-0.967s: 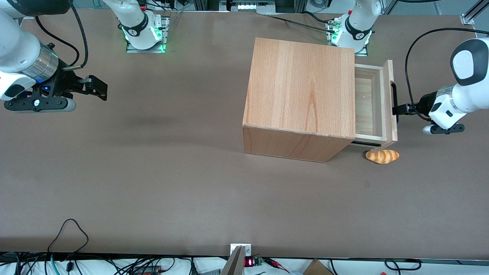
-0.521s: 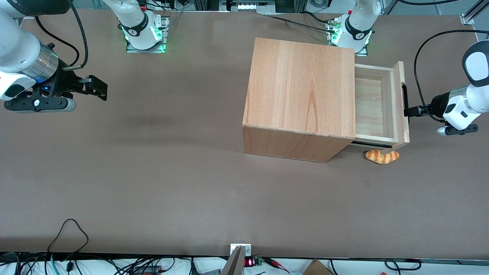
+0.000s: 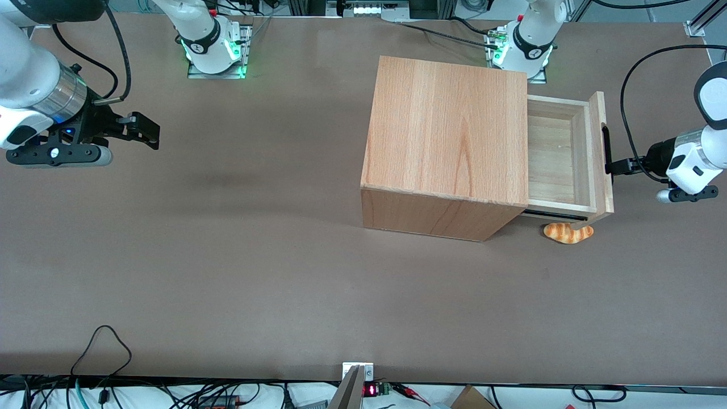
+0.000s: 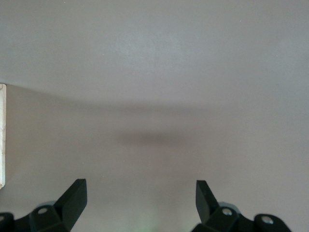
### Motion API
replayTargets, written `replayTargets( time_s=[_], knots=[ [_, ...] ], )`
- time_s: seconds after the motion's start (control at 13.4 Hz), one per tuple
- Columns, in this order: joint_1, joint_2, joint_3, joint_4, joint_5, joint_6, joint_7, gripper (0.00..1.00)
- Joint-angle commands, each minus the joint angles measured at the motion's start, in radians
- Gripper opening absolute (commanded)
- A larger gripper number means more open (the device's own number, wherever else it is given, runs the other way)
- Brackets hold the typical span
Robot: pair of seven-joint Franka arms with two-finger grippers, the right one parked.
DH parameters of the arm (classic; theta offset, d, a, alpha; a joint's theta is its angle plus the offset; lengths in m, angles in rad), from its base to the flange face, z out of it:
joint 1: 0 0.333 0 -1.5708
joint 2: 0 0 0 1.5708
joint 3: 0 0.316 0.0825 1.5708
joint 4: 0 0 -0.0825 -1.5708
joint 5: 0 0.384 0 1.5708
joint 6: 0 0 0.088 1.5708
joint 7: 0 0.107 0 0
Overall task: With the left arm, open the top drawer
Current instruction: 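Pull the handle with the left gripper to slide the drawer out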
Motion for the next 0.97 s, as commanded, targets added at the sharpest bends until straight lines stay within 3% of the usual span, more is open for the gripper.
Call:
replayTargets(
  time_s=[0.0,0.37,0.89],
  knots=[
    [0.035,0.024,-0.007,0.074,-0.025,-0.076,0.056,1.0],
    [0.052,0.023,-0.007,0.123,-0.044,-0.155,0.062,1.0],
    [0.052,0.018,-0.016,0.315,-0.03,-0.271,0.058,1.0]
  ],
)
